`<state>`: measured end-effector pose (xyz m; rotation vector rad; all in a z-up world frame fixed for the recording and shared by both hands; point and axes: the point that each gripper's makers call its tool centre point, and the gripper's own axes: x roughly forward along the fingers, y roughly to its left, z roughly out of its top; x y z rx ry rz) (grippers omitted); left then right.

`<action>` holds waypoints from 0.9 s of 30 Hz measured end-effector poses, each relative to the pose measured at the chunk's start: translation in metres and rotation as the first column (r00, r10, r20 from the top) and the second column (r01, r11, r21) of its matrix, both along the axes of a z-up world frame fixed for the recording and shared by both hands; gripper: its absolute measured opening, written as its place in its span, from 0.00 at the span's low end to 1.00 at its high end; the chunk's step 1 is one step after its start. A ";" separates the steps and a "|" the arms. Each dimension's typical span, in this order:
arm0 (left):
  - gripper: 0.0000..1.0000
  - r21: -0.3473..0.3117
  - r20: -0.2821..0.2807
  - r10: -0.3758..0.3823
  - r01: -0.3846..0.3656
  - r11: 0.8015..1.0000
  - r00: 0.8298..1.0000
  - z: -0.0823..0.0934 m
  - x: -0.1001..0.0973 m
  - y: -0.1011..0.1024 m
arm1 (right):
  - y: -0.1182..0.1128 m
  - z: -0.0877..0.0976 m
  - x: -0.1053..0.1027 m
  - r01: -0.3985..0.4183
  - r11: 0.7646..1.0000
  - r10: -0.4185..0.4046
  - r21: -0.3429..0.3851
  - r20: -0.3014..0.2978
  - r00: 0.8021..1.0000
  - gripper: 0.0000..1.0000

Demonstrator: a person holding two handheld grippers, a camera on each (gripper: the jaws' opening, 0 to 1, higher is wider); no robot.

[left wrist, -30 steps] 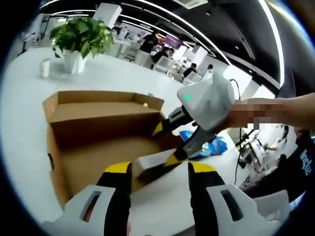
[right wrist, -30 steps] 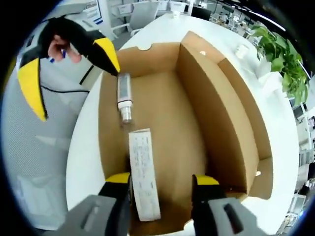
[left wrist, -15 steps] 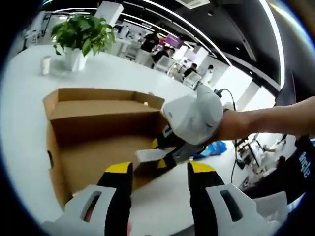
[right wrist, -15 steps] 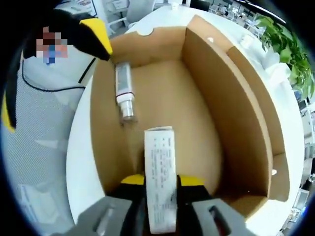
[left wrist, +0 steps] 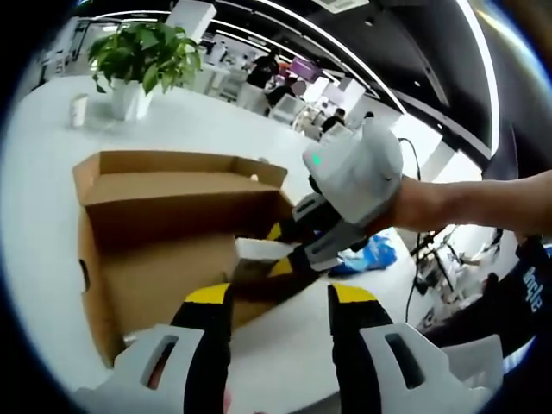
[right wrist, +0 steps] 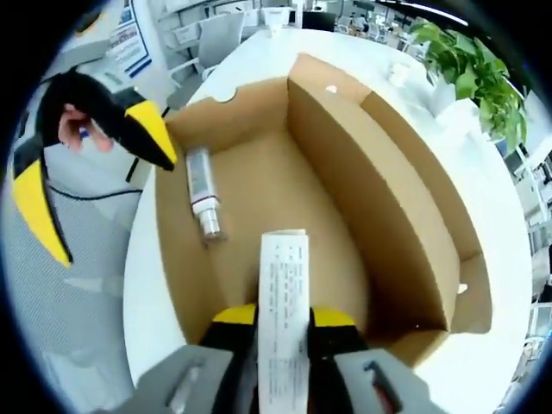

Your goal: Operate the shoe box by opening the lid, removing the specified soft item, and placing it in the target area until the item is outside and the box remains undamaged.

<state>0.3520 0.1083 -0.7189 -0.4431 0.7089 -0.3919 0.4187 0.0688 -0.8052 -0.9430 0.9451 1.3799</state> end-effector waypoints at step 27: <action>0.44 -0.021 0.006 -0.003 0.003 1.000 1.000 0.003 -0.001 -0.003 | 0.015 0.070 0.000 -0.037 0.999 0.034 0.029 0.115 0.993 0.17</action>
